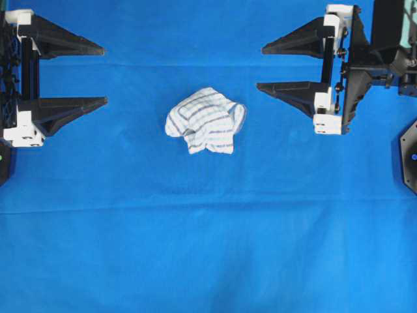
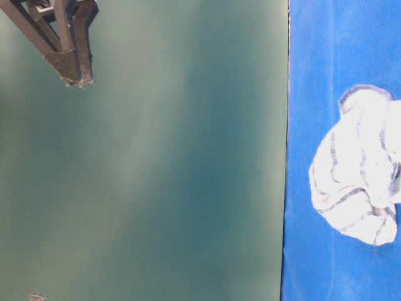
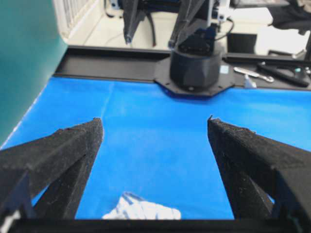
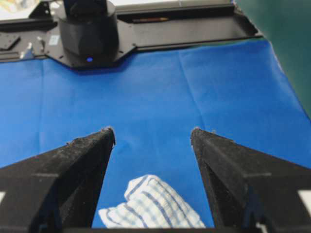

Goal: Hand over the towel.
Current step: 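Open the right gripper and withdraw it to the right side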

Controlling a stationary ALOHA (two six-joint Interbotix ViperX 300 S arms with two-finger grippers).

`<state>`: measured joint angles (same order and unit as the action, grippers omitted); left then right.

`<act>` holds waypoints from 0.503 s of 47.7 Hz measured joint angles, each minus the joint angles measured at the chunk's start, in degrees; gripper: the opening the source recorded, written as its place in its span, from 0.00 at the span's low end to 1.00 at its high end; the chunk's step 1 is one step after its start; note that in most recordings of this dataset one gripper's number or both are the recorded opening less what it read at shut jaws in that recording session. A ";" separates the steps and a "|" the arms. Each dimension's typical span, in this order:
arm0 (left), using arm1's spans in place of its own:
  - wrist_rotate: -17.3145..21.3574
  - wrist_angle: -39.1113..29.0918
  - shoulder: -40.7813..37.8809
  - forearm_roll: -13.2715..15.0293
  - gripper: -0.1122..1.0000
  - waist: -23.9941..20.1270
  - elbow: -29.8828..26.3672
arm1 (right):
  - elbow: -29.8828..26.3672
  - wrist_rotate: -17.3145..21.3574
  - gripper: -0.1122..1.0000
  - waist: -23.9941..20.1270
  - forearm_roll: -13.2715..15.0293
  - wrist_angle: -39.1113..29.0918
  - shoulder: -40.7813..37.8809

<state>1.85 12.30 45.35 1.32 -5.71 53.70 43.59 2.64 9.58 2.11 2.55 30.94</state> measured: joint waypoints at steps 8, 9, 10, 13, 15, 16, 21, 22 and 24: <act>0.00 -0.79 0.88 0.00 0.94 0.00 0.18 | 1.32 -0.35 0.73 0.00 0.00 -0.88 2.64; 0.00 -1.14 1.14 0.00 0.94 0.09 0.35 | 1.67 -0.44 0.73 0.00 0.00 -1.32 3.34; 0.09 -1.49 1.58 0.00 0.94 0.00 0.53 | 2.02 -0.44 0.73 0.00 0.00 -1.85 4.13; 0.18 -2.55 3.25 0.00 0.94 0.00 1.14 | 3.25 -0.44 0.73 0.00 0.00 -3.34 7.03; 0.26 -3.08 4.83 0.00 0.94 0.00 1.76 | 4.13 -0.44 0.73 0.00 0.00 -4.13 9.23; 0.18 -3.25 5.54 0.00 0.94 0.09 2.11 | 4.57 -0.44 0.73 0.00 0.00 -4.39 10.20; 0.44 -3.60 8.70 0.00 0.94 0.00 4.92 | 8.35 -0.44 0.73 0.00 -0.09 -5.80 16.17; 0.44 -3.69 9.23 0.00 0.94 0.09 5.45 | 9.14 -0.44 0.73 0.09 0.00 -5.80 16.96; 0.44 -3.78 10.72 0.09 0.94 0.09 6.94 | 10.55 -0.44 0.73 0.00 0.00 -5.89 18.81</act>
<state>2.29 8.53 56.07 1.41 -5.63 60.64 54.14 2.20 9.58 2.11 -3.34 49.75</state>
